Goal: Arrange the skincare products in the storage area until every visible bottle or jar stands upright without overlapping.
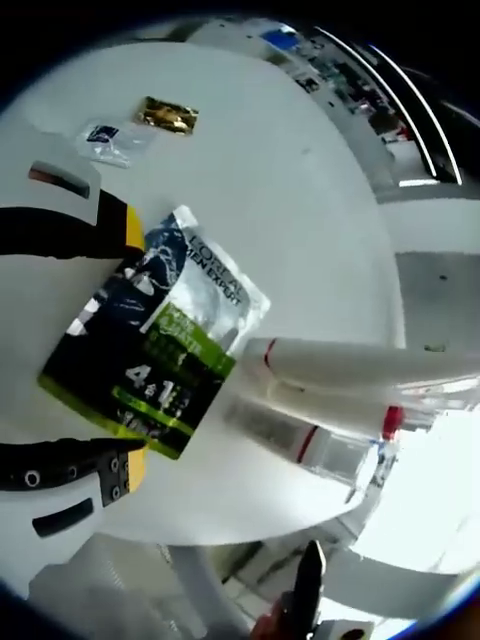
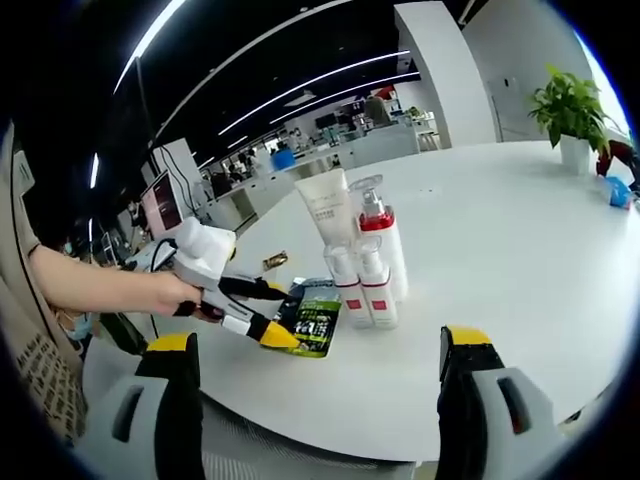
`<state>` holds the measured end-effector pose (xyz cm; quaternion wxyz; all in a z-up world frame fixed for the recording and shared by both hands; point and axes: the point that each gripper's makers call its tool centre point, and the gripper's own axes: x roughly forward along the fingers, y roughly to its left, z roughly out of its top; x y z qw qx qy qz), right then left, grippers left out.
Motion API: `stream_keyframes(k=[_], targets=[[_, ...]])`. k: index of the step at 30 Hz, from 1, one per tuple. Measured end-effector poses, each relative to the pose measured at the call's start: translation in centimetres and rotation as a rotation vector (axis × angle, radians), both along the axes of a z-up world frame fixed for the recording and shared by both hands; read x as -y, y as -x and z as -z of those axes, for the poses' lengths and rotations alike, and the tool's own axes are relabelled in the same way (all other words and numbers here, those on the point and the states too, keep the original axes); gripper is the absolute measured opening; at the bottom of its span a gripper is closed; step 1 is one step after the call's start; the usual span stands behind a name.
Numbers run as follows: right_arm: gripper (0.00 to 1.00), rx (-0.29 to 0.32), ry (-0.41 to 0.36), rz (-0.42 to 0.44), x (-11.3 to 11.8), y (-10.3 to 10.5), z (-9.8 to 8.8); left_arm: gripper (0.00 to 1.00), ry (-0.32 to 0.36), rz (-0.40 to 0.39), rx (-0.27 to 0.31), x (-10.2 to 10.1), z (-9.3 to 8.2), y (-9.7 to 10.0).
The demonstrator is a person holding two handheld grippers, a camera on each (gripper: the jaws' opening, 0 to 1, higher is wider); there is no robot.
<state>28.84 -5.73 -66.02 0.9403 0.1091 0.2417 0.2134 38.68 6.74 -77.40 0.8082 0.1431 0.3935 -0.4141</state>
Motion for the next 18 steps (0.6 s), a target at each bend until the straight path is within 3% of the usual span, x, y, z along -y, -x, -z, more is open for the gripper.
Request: stream_keyframes(k=[9,18], targets=[[1.00,0.007,0.001,-0.014,-0.3,0.1,-0.1,0.80,0.081,-0.095,-0.029,-1.6,-1.7,1.5],[1.00,0.011,0.010,-0.034,-0.7,0.3,-0.2,0.91,0.124,-0.178,-0.054,-4.6,-2.8,3.4]])
